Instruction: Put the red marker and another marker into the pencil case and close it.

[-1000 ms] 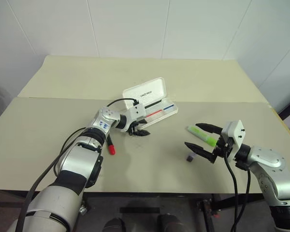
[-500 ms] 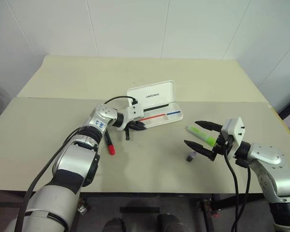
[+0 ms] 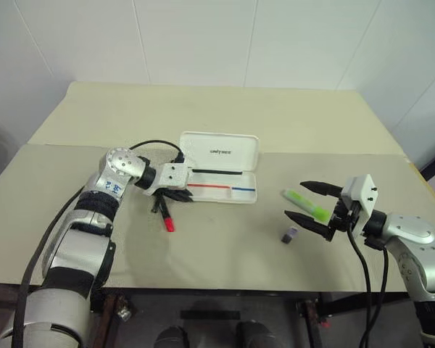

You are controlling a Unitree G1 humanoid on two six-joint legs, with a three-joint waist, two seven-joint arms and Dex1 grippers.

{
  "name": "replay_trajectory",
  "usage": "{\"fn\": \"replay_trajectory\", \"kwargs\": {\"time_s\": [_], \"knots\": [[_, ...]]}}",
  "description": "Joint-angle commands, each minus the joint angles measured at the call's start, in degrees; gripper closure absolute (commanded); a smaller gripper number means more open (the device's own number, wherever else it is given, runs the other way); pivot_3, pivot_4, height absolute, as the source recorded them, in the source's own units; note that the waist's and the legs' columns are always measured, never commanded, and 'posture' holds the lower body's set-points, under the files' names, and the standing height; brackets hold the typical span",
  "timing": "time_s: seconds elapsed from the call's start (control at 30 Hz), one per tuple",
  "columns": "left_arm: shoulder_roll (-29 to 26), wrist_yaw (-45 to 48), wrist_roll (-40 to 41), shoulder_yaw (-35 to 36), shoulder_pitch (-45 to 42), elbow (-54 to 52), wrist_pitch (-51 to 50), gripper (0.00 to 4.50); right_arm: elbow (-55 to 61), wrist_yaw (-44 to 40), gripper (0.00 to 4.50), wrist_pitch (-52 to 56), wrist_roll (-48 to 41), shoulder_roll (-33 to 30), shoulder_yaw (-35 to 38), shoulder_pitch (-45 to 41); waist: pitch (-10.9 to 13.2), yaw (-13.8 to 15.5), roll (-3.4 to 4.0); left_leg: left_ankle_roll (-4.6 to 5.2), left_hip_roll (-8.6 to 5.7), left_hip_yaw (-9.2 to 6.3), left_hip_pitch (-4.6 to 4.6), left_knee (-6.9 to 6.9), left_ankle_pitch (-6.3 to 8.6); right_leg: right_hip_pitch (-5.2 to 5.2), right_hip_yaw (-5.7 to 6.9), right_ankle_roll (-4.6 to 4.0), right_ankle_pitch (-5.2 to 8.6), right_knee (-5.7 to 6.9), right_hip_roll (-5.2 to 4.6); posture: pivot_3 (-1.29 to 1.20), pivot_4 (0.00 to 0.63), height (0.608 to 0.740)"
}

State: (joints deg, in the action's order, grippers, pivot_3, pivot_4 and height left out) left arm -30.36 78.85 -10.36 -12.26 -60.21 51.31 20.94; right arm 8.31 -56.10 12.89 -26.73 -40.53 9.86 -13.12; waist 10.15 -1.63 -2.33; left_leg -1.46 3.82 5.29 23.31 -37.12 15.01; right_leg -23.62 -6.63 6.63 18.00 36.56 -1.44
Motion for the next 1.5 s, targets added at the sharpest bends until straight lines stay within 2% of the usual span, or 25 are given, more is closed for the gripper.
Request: {"fn": "replay_trajectory", "kwargs": {"time_s": [0.03,0.2,0.37,0.57,0.93,1.03,1.23,1.4,1.5], "knots": [[-1.24,1.82,4.37,1.08,3.67,-13.05,-6.15,4.49,0.61,-0.64,0.00,0.03,-1.30,-1.25,2.19,-0.45,0.00,-0.10,0.01,0.00,0.01,0.00,-0.01,-0.01,0.00,0.00,0.00,0.00,0.00,0.03,0.00,0.00,0.150,0.740],[-2.56,1.49,7.02,0.80,12.01,-29.24,-16.30,4.49,1.24,-0.22,0.00,0.58,-1.57,-1.21,2.13,-0.32,0.00,-0.22,0.01,0.00,0.01,0.00,-0.07,-0.17,-0.01,0.01,-0.06,0.00,0.00,0.27,0.01,0.00,0.150,0.740],[-3.77,-0.35,7.85,0.83,15.97,-36.13,-21.51,4.49,1.78,0.01,0.00,1.12,-1.74,-1.18,2.30,-0.12,0.00,-0.21,0.01,0.03,-0.01,-0.03,-0.12,-0.30,-0.05,0.05,-0.08,0.01,0.00,0.42,0.01,0.00,0.150,0.740],[-4.45,-1.40,8.66,0.21,19.01,-39.36,-23.07,4.49,2.12,0.15,0.00,1.65,-1.72,-1.17,2.21,0.05,0.00,-0.16,0.01,0.04,-0.02,-0.03,-0.12,-0.28,-0.05,0.07,-0.09,0.00,0.00,0.37,0.00,0.00,0.150,0.740],[-4.40,-1.57,8.29,-2.39,20.90,-37.69,-19.18,4.49,2.17,0.14,0.00,2.63,-1.57,-1.28,1.92,-0.83,0.00,-0.18,0.01,0.04,-0.02,-0.04,-0.11,-0.26,-0.05,0.06,-0.08,-0.01,0.01,0.35,0.00,0.00,0.150,0.740],[-4.64,-2.07,7.84,-2.83,21.74,-38.26,-17.96,3.70,2.66,-0.56,0.00,2.91,-2.00,-1.77,2.35,-0.02,0.00,-0.17,0.01,0.04,-0.02,-0.04,-0.11,-0.25,-0.05,0.06,-0.08,-0.01,0.01,0.34,0.00,0.00,0.150,0.740],[-4.39,-2.72,8.36,-2.62,22.69,-39.93,-17.68,1.70,6.32,-8.06,0.00,4.93,-9.20,-3.83,4.05,3.58,0.00,-0.10,0.01,0.04,-0.01,-0.06,-0.10,-0.22,-0.05,0.07,-0.07,-0.01,0.01,0.32,-0.01,0.00,0.150,0.740],[-4.57,-3.50,9.08,-2.27,23.66,-42.80,-18.57,0.03,4.64,-10.22,0.00,4.41,-9.39,-5.10,4.00,2.70,0.00,-0.23,0.01,0.05,-0.02,-0.06,-0.12,-0.29,-0.04,0.11,-0.08,0.00,0.00,0.33,-0.02,0.00,0.150,0.740],[-4.68,-4.89,9.41,-1.64,24.47,-45.48,-19.23,0.03,3.33,-10.48,0.00,4.04,-8.80,-4.92,3.49,1.52,0.00,-0.29,0.01,0.05,-0.01,-0.06,-0.13,-0.27,-0.04,0.10,-0.08,0.00,0.00,0.34,-0.01,0.00,0.150,0.740]]}}
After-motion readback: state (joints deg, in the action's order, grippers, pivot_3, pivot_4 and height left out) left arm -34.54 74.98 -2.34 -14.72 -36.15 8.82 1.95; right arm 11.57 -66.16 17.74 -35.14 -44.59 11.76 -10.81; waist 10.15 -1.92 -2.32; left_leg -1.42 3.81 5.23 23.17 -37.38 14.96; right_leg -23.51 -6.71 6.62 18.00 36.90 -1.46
